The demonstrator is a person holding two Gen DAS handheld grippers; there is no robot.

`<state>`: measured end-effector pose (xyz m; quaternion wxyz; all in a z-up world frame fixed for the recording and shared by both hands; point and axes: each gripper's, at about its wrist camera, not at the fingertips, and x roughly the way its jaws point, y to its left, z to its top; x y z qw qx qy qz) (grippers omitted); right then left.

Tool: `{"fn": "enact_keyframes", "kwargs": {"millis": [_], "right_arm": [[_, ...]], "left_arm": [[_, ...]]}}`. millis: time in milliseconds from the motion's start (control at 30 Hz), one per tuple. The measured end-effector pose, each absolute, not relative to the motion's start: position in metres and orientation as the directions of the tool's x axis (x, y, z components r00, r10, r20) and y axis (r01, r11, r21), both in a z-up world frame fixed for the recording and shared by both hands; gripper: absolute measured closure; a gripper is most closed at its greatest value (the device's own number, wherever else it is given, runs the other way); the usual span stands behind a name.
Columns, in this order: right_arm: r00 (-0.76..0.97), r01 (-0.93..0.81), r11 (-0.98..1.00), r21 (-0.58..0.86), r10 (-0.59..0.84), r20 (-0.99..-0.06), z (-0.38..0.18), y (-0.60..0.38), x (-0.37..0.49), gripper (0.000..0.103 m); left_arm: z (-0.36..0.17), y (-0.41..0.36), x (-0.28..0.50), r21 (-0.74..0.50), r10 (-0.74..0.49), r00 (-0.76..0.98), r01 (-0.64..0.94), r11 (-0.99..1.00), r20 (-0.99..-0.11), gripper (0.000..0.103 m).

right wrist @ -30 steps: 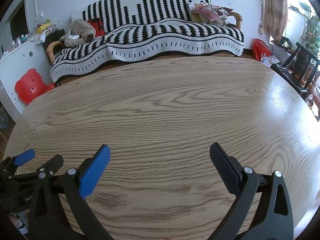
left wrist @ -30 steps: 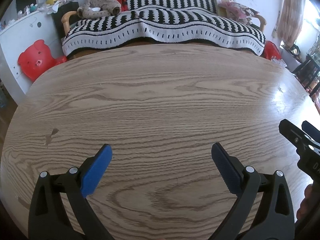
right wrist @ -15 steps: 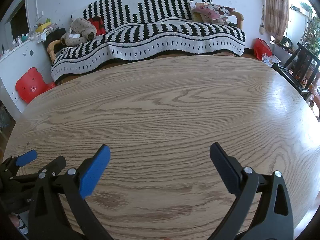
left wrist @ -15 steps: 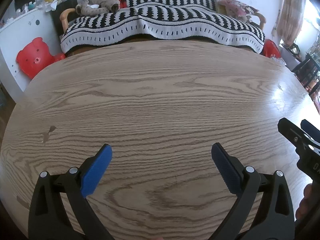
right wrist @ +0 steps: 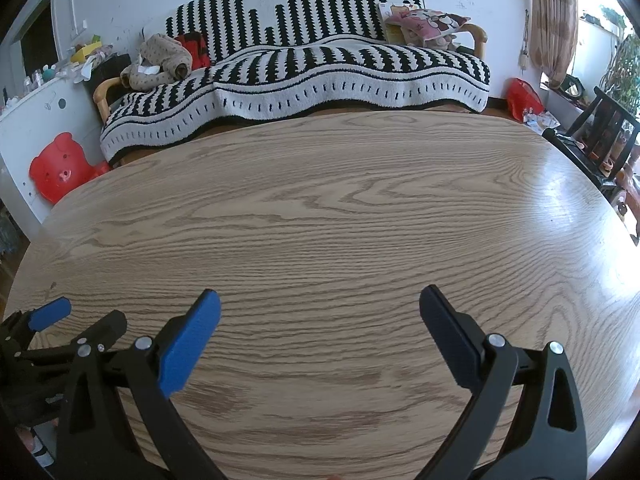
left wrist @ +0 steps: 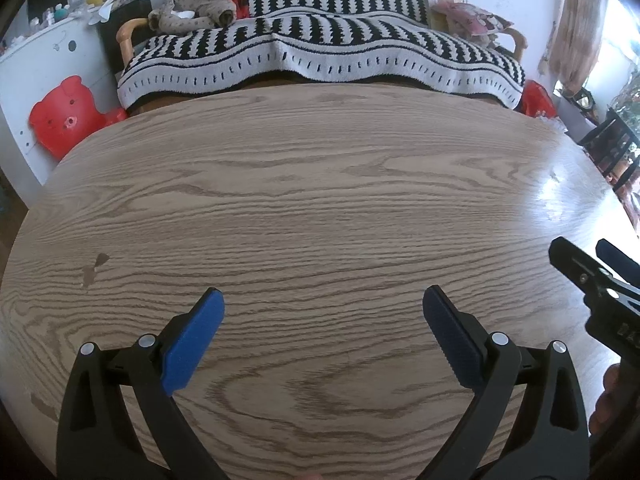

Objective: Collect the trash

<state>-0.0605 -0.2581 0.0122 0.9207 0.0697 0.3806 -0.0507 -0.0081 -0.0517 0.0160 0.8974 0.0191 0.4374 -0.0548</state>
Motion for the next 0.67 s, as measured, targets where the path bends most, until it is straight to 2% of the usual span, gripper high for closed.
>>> {"fn": "enact_keyframes", "kwargs": {"millis": [267,433,667], "right_arm": [[0.700,0.150,0.985,0.090,-0.042,-0.713,0.009,-0.262,-0.058,0.007],[0.698,0.145,0.986,0.085,-0.041,-0.715,0.008,-0.264,-0.057,0.007],[0.687,0.154,0.986,0.069,-0.056,-0.724,0.004,-0.270,-0.055,0.007]], "left_arm": [[0.025,-0.049,-0.016,0.005,-0.047,0.655,0.078,0.997,-0.755,0.006],[0.023,-0.047,-0.016,-0.037,-0.090,0.641,0.096,0.995,-0.762,0.006],[0.018,-0.048,-0.012,0.006,-0.071,0.648,0.115,0.993,-0.758,0.006]]}}
